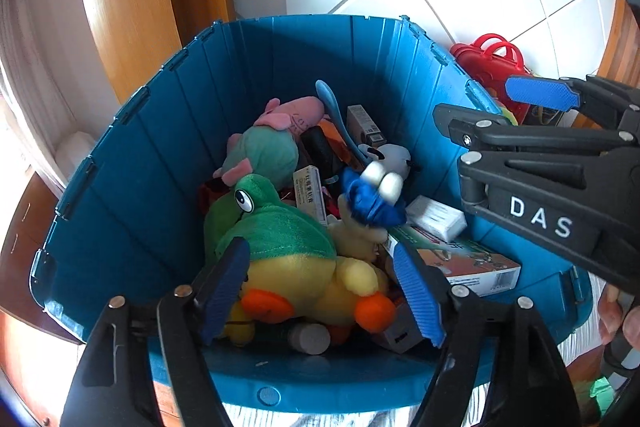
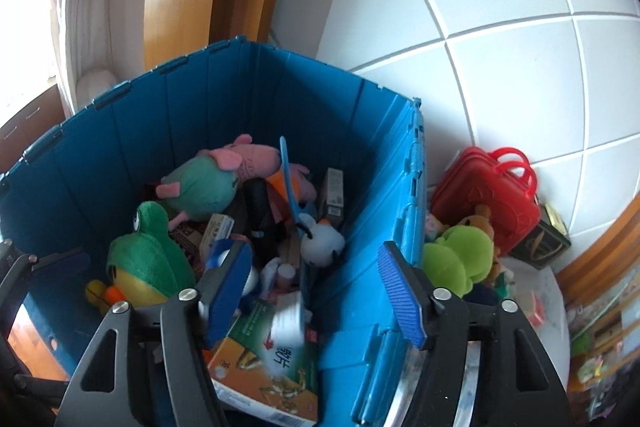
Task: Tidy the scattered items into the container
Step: 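Open both tools over the crate to drop the bear and box, then withdraw both tools from the crate back toward the pile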
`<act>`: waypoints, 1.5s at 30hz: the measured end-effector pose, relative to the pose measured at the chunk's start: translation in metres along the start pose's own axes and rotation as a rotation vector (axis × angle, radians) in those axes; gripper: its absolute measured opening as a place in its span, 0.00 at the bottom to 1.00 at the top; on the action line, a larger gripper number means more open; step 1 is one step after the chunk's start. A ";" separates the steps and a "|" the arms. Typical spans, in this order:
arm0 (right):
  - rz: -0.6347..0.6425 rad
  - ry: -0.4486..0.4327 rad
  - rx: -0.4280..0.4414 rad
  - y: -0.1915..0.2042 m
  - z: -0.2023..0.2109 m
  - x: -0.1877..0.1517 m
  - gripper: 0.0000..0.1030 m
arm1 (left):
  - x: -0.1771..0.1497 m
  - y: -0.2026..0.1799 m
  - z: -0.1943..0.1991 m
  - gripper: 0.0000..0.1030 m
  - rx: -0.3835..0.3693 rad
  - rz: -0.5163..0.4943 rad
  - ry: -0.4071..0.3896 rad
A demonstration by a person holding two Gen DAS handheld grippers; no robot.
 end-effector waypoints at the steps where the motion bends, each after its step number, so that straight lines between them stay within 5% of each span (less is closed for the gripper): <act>1: -0.007 -0.011 0.005 -0.003 0.004 -0.001 0.77 | 0.000 -0.001 0.003 0.78 -0.001 -0.001 -0.007; 5: -0.039 -0.064 0.026 -0.016 0.026 -0.005 0.81 | 0.001 -0.008 0.016 1.00 -0.014 0.007 -0.053; 13: -0.170 -0.253 0.117 -0.087 0.091 -0.045 0.99 | 0.009 -0.044 0.064 1.00 -0.008 0.023 -0.206; 18: -0.278 -0.333 0.093 -0.168 0.122 -0.095 1.00 | 0.014 -0.096 0.091 1.00 -0.073 0.035 -0.275; 25: -0.405 -0.307 -0.004 -0.312 0.117 -0.178 1.00 | 0.022 -0.218 0.094 1.00 -0.117 -0.004 -0.331; 34: -0.460 -0.169 -0.035 -0.468 0.054 -0.270 1.00 | 0.022 -0.369 0.015 1.00 -0.119 0.016 -0.210; 40: -0.504 -0.099 0.016 -0.507 0.016 -0.301 1.00 | 0.021 -0.400 -0.028 1.00 -0.068 0.001 -0.144; 45: -0.494 -0.062 0.069 -0.500 -0.016 -0.292 1.00 | 0.031 -0.395 -0.060 1.00 -0.058 0.020 -0.128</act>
Point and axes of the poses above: each gripper's, at about its wrist camera, not at the fingertips, and z roughly against the way its jaws point, y to its left, x to its top, the point moved 7 cm from there along -z, roughly the way its jaws point, and after that the axes turned 5 degrees about y, right-handed, at the moved point
